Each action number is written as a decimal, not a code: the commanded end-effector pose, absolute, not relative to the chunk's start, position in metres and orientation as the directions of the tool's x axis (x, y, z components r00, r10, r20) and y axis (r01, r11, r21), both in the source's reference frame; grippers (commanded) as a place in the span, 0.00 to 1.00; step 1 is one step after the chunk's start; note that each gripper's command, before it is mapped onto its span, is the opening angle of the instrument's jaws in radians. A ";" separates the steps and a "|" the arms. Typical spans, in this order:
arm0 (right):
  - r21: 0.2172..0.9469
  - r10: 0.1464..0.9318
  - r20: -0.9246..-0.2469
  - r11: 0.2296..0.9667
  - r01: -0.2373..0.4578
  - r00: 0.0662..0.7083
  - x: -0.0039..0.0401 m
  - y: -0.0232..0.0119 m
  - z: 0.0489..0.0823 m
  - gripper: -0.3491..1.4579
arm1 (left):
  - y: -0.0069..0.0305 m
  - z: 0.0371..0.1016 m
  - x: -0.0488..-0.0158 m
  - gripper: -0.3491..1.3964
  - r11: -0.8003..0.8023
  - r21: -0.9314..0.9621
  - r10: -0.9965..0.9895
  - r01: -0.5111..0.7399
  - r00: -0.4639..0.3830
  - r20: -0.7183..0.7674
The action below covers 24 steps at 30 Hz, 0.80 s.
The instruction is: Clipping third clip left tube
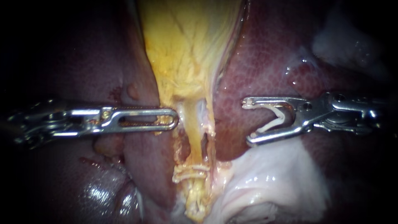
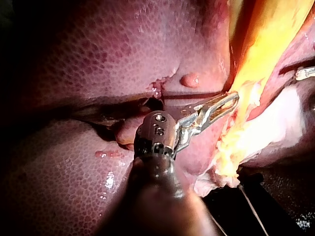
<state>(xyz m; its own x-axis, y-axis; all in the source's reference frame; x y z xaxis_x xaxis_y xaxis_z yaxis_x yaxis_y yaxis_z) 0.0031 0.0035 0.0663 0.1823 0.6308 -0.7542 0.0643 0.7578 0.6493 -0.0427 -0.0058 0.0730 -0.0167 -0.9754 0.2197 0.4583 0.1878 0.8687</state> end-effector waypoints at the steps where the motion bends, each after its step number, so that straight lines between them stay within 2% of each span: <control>1: 0.649 0.631 -0.754 0.758 0.064 0.182 0.0031 0.0035 0.0663 0.52 | -0.0058 0.0728 -0.0425 0.00 0.187 0.869 -0.976 0.457 -0.016 0.219; 7: 0.648 0.629 -0.756 0.758 0.072 0.181 0.0035 0.0032 0.0664 0.52 | -0.0041 0.0703 -0.0396 0.00 0.176 0.871 -0.978 0.459 -0.015 0.206; 14: 0.634 0.614 -0.769 0.768 0.088 0.180 0.0048 0.0018 0.0679 0.52 | -0.0023 0.0673 -0.0358 0.00 0.153 0.872 -0.977 0.465 -0.063 0.204; 18: 0.649 0.629 -0.759 0.753 0.108 0.167 0.0073 -0.0004 0.0706 0.52 | -0.0024 0.0672 -0.0357 0.00 0.152 0.873 -0.977 0.464 -0.066 0.205; 24: 0.689 0.663 -0.723 0.714 0.129 0.195 0.0108 -0.0038 0.0757 0.52 | -0.0026 0.0672 -0.0357 0.00 0.152 0.872 -0.976 0.465 -0.066 0.206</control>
